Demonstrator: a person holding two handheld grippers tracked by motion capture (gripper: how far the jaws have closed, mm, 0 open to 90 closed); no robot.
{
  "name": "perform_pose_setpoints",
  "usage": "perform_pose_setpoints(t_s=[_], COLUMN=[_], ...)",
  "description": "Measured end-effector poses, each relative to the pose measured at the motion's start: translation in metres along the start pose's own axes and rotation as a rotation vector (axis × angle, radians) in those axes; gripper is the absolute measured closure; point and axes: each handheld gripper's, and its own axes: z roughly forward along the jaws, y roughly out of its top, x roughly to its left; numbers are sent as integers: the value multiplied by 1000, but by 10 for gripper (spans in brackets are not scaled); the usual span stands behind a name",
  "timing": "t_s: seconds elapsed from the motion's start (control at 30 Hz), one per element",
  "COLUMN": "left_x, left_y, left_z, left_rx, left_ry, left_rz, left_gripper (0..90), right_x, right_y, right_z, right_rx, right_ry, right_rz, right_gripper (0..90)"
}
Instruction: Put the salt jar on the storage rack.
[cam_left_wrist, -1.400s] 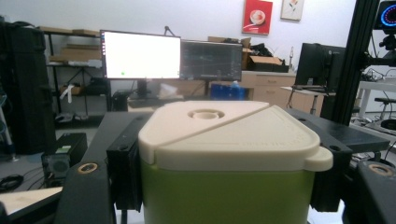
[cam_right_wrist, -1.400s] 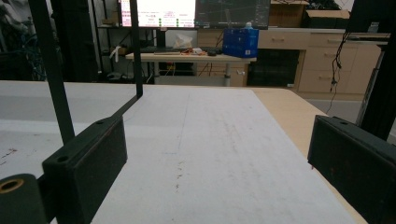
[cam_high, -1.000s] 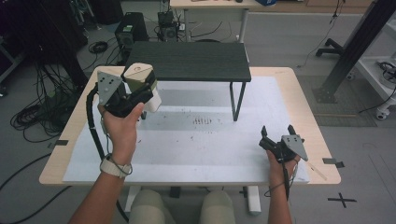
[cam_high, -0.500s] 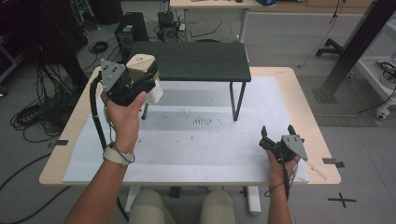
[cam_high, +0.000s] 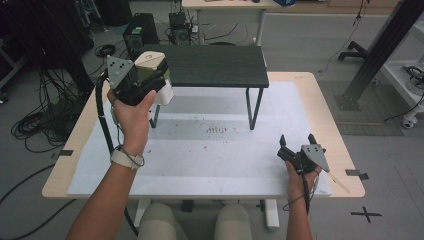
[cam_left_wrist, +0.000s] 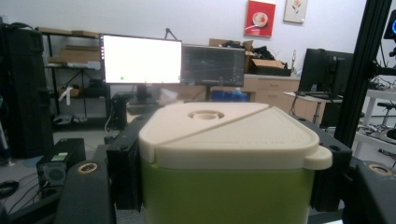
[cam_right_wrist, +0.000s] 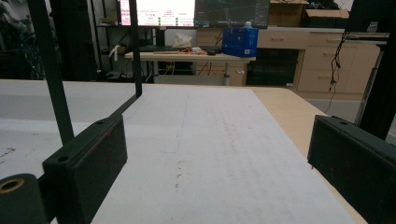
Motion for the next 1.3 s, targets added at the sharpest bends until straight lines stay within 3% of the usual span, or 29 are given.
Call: perform_pose_setpoints(t_s=[0.97, 1.13, 1.3], left_x=[-1, 0, -1], left_y=[20, 22, 23], left_z=[25, 33, 40], left_rx=[-6, -4, -1], left_ry=[5, -5, 5], left_rz=[19, -7, 10], left_gripper=[310, 310, 310], right_x=[0, 0, 0], right_y=[0, 0, 0], right_z=[0, 0, 0], right_rx=[0, 0, -1], right_ry=[-1, 0, 0], right_rz=[0, 0, 0], right_gripper=[49, 49, 49])
